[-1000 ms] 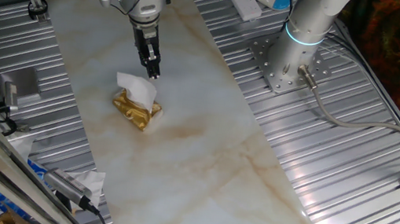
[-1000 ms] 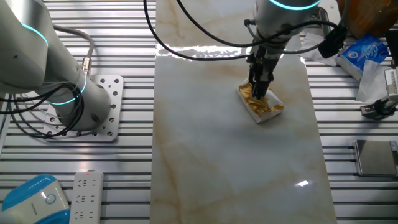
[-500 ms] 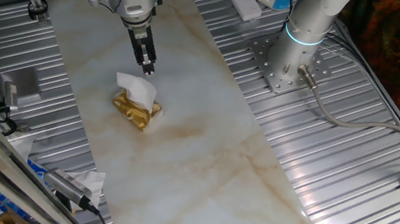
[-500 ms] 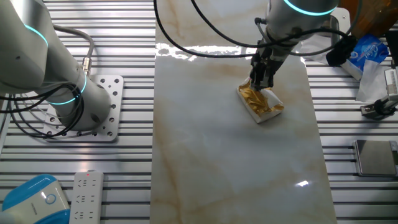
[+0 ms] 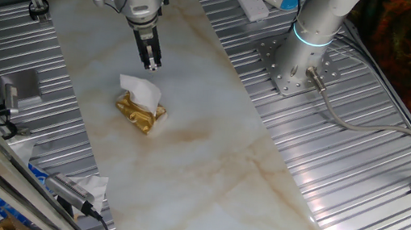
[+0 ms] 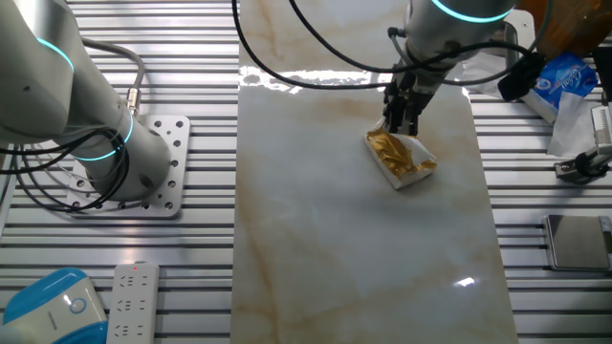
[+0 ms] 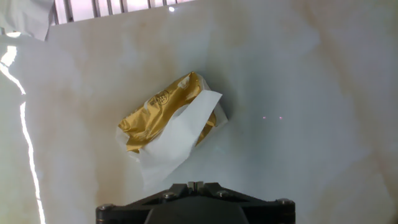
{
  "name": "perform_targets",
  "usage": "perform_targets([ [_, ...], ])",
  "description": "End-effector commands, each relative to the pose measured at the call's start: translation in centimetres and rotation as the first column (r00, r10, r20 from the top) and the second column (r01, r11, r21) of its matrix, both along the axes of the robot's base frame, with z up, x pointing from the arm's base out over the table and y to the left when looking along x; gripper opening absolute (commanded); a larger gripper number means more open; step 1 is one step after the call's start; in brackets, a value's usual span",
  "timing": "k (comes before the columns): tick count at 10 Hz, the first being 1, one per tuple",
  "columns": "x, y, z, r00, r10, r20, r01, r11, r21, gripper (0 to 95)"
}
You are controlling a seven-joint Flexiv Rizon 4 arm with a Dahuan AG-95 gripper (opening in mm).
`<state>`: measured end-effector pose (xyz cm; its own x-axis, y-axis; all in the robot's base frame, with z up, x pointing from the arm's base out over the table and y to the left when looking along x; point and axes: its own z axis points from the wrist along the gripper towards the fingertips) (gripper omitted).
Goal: Pull out a napkin
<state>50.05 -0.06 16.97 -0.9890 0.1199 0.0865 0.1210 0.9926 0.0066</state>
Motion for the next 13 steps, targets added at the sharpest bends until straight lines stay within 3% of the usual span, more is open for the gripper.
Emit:
perform_targets([
  [1,0.3,-0.2,-0.4,1.000,0.003,0.002,-0.003,1.000,0.001,76.0],
  [2,0.4,-0.3,-0.5,1.000,0.003,0.003,-0.003,1.000,0.004,76.0],
  [3,0.4,-0.4,-0.6,1.000,0.003,0.001,-0.003,1.000,0.000,95.0],
  [7,0.9,-0.8,-1.4,1.000,0.003,0.002,-0.003,1.000,0.002,95.0],
  [10,1.8,-1.5,-2.7,0.990,-0.137,0.023,0.136,0.990,0.041,95.0],
  [11,1.9,-1.6,-2.9,0.990,-0.137,0.031,0.136,0.990,0.033,95.0],
  [13,2.2,-1.5,-2.9,0.990,-0.139,0.039,0.136,0.989,0.063,95.0],
])
